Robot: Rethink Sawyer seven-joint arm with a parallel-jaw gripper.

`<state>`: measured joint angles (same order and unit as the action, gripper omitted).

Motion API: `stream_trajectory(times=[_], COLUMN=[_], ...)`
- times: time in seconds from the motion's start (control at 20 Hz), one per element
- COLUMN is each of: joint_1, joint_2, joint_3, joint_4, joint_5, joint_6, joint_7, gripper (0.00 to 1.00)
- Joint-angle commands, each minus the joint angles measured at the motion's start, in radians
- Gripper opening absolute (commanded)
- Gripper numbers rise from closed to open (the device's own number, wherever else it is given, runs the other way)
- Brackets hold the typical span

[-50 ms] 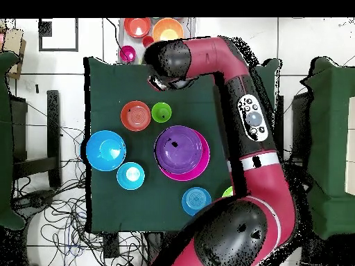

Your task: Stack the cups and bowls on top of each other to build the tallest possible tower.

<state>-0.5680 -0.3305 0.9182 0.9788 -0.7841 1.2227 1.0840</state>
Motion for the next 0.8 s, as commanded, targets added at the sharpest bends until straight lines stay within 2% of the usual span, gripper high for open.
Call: stream_trajectory(times=[0.05,0.45,0.8], joint_1=[-0.018,-0.022,-0.022], joint_2=[0.016,0.046,-0.004], joint_3=[-0.118,-0.122,-0.142], joint_4=[0.083,0.154,0.242], joint_5=[-0.069,-0.036,-0.009], joint_6=[-0.049,-0.116,-0.099], joint_7=[-0.204,-0.149,-0.103], gripper=[1.0,1.0,1.0])
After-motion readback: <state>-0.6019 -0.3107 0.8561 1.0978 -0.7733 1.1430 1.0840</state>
